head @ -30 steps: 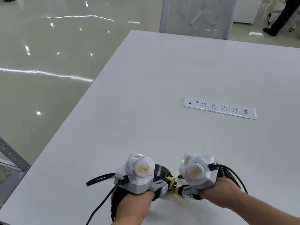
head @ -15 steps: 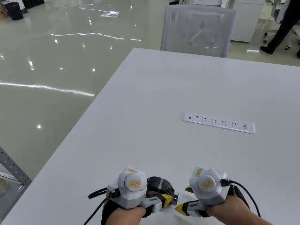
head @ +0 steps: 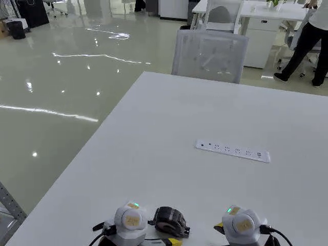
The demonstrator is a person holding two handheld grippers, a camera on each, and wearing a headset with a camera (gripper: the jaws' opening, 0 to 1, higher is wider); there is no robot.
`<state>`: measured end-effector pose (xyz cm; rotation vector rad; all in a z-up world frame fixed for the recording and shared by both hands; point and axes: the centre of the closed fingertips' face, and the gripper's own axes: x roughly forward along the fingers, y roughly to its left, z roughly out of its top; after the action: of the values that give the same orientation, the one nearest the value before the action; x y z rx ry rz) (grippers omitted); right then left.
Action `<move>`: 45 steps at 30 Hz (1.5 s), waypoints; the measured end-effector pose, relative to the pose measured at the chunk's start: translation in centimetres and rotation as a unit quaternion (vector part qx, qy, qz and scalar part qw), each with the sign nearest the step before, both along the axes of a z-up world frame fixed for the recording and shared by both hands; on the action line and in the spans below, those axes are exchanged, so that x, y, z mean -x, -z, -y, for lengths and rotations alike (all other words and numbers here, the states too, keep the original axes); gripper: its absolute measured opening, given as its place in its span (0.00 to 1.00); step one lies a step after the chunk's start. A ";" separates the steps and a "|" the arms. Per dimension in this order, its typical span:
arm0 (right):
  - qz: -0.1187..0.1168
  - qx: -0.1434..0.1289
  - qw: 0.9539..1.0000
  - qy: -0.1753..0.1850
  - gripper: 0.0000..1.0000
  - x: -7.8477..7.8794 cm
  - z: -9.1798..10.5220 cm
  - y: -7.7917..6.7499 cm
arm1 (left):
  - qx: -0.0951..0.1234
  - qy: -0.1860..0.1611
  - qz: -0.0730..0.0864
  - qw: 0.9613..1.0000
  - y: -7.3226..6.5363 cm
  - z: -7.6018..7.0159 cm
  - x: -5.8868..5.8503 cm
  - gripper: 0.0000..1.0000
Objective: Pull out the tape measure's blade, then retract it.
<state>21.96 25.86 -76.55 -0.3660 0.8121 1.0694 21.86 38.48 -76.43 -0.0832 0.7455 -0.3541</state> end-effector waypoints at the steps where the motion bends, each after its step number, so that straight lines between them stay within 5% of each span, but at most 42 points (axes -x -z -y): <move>1: 0.002 -0.002 1.000 0.008 0.58 0.2 0.3 -0.3 | 0.004 0.000 0.000 1.000 -0.2 -0.1 0.1 0.90; 17: 0.031 -0.019 0.997 0.067 0.76 2.0 3.8 -4.2 | -0.012 0.021 0.015 1.000 -2.2 -1.3 2.4 1.00; 45: 0.040 -0.032 0.989 0.142 0.97 6.9 8.1 -7.3 | -0.021 0.053 0.045 0.997 -5.2 -2.6 6.0 1.00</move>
<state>15.05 17.72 -69.28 -0.2291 0.7323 0.8083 15.84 41.07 -71.21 0.0115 0.6698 -0.4395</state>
